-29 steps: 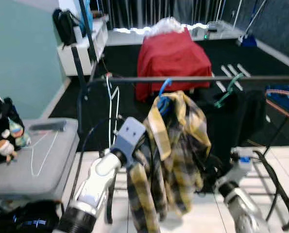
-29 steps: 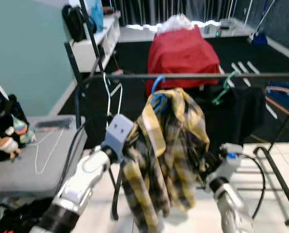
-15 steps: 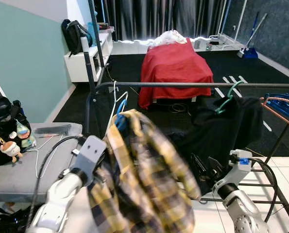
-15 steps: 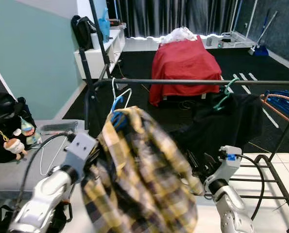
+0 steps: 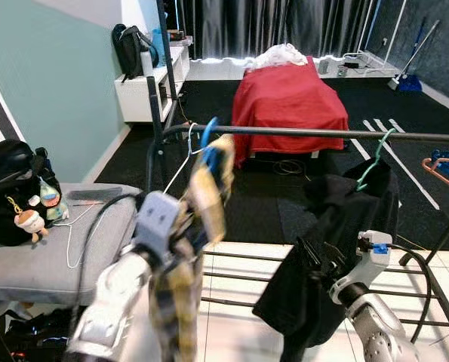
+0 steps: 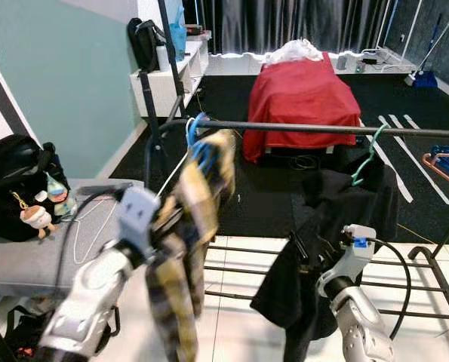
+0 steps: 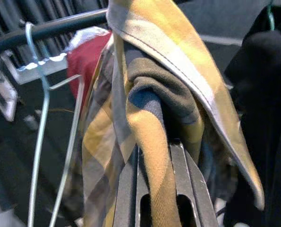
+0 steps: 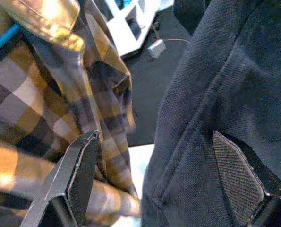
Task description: Hang hanger
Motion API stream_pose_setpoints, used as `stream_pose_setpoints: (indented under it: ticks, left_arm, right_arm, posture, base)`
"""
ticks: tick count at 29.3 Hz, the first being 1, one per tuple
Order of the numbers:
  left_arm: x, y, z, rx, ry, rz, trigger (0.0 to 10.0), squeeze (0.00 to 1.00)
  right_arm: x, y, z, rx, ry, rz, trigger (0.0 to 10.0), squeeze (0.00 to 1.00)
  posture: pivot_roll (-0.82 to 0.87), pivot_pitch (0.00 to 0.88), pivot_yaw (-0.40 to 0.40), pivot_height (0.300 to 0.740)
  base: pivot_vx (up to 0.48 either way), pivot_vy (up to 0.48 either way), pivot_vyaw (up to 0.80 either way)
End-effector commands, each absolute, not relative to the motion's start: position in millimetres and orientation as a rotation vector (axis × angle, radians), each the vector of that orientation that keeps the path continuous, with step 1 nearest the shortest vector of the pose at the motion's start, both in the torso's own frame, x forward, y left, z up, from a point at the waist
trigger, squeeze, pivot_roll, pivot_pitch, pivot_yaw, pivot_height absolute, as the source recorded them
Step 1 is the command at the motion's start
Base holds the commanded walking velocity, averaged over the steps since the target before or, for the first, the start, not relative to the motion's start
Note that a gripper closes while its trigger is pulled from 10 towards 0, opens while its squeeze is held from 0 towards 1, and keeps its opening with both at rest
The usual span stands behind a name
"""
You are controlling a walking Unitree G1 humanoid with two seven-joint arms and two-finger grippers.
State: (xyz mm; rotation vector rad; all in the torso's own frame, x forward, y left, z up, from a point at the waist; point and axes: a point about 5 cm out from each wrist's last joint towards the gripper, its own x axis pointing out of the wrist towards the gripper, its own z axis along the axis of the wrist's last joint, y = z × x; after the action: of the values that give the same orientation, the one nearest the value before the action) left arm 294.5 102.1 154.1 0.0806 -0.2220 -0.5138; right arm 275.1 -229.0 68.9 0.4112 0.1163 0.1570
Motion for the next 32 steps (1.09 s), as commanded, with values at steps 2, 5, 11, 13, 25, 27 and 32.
stream_pose_setpoints:
  ticks: [2, 5, 11, 13, 25, 27, 32]
  left_arm:
    - [297.7, 79.6, 174.0, 0.006, -0.306, -0.584, 10.0, 0.00]
    - [298.6, 65.9, 171.2, -0.015, -0.285, -0.625, 10.0, 0.00]
    - [308.0, 34.1, 149.9, 0.000, -0.145, -0.661, 10.0, 0.00]
    - [312.2, 29.9, 147.6, -0.010, -0.118, -0.646, 10.0, 0.00]
    - [346.7, 18.2, 162.3, -0.087, -0.079, -0.456, 10.0, 0.00]
    - [352.4, 25.0, 164.5, -0.101, -0.083, -0.388, 10.0, 0.00]
    - [356.6, 31.7, 162.2, -0.104, -0.072, -0.314, 10.0, 0.00]
  right_arm:
    - [275.1, -226.6, 66.7, 0.419, 0.127, 0.151, 10.0, 0.00]
    - [274.9, -226.3, 66.8, 0.420, 0.125, 0.147, 10.0, 0.00]
    - [274.1, -226.2, 67.0, 0.423, 0.121, 0.137, 10.0, 0.00]
    - [274.1, -226.3, 67.0, 0.423, 0.120, 0.135, 10.0, 0.00]
    - [275.5, -224.9, 66.6, 0.404, 0.130, 0.133, 10.0, 0.00]
    - [275.3, -225.2, 67.6, 0.405, 0.121, 0.128, 10.0, 0.00]
    - [275.0, -224.9, 67.7, 0.406, 0.121, 0.128, 10.0, 0.00]
  posture:
    - [-0.16, 0.000, 0.021, 0.740]
    - [-0.17, 0.000, 0.020, 0.740]
    - [-0.18, 0.000, 0.031, 0.740]
    - [-0.18, 0.000, 0.031, 0.740]
    - [-0.22, 0.000, 0.052, 0.740]
    - [-0.22, 0.000, 0.055, 0.740]
    - [-0.22, 0.000, 0.058, 0.740]
  base:
    - [0.000, 0.000, 0.00]
    - [0.000, 0.000, 0.00]
    - [0.000, 0.000, 0.00]
    - [0.000, 0.000, 0.00]
    - [0.000, 0.000, -0.33]
    - [0.000, 0.000, 0.00]
    - [0.000, 0.000, 0.00]
